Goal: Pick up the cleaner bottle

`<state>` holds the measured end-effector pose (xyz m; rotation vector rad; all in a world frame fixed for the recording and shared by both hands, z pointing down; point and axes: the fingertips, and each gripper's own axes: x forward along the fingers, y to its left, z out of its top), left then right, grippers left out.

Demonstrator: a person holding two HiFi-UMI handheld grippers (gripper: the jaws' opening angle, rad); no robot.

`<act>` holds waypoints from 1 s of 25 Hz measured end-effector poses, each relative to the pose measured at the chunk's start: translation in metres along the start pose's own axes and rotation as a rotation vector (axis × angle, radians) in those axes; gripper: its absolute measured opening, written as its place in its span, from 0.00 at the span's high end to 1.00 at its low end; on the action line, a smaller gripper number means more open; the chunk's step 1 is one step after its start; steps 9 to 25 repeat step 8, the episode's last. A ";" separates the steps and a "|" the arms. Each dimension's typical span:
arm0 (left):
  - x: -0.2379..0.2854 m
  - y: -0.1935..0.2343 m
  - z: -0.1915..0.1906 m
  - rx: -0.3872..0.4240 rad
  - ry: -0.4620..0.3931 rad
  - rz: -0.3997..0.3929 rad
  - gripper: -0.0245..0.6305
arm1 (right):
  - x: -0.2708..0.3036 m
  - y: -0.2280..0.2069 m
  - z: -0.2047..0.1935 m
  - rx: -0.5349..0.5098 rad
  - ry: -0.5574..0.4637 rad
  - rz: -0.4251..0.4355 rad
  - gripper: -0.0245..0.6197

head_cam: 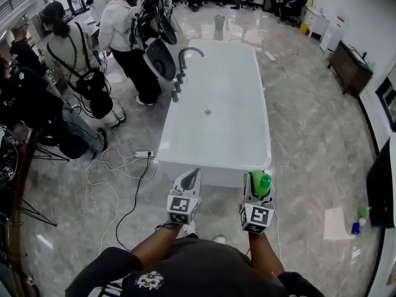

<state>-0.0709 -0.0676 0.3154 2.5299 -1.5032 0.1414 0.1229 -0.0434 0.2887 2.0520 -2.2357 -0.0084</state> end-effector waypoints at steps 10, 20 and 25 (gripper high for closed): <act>0.003 -0.001 -0.002 0.001 0.007 0.005 0.95 | 0.004 -0.001 0.000 -0.008 -0.001 0.001 0.67; 0.003 -0.001 -0.002 0.001 0.007 0.005 0.95 | 0.004 -0.001 0.000 -0.008 -0.001 0.001 0.67; 0.003 -0.001 -0.002 0.001 0.007 0.005 0.95 | 0.004 -0.001 0.000 -0.008 -0.001 0.001 0.67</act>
